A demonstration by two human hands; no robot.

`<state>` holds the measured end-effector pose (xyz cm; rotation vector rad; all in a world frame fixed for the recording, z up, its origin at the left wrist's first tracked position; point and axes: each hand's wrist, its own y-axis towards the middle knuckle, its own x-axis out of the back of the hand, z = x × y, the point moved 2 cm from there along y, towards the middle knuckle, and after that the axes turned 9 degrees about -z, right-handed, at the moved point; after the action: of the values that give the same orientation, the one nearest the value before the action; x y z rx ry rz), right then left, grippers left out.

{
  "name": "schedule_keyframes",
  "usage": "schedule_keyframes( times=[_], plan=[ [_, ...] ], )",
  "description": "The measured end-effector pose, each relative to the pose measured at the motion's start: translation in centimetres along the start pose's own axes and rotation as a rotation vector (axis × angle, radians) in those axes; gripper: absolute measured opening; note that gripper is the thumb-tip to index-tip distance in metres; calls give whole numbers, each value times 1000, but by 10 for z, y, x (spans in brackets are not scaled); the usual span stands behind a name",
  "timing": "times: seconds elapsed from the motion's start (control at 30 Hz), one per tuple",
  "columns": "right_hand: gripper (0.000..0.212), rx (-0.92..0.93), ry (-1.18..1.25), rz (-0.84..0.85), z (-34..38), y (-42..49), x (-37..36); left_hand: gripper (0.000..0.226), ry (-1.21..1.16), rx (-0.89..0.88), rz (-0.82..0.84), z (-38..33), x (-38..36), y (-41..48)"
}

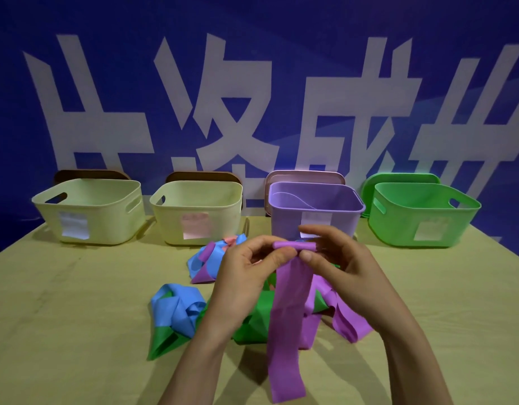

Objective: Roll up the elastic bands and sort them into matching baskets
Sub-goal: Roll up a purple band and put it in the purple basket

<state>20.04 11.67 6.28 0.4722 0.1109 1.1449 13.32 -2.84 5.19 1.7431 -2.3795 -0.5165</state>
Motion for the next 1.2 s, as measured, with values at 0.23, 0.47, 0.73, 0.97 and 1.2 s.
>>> schedule_keyframes(
  times=[0.23,0.47,0.73,0.97,1.2],
  plan=[
    [14,15,27,-35,2,-1,-2,13,53,-80,70,-7,2,0],
    [14,2,148,-97,0,0,-4,27,-106,160,64,4,-4,-3],
    [21,76,54,-178,4,-1,-3,29,-99,106,125,0,2,1],
    [29,174,40,-227,5,-2,-5,33,-88,99,33,-2,-2,0],
    [36,181,73,-140,4,-5,-6,16,-87,68,-1,1,-2,1]
  ],
)
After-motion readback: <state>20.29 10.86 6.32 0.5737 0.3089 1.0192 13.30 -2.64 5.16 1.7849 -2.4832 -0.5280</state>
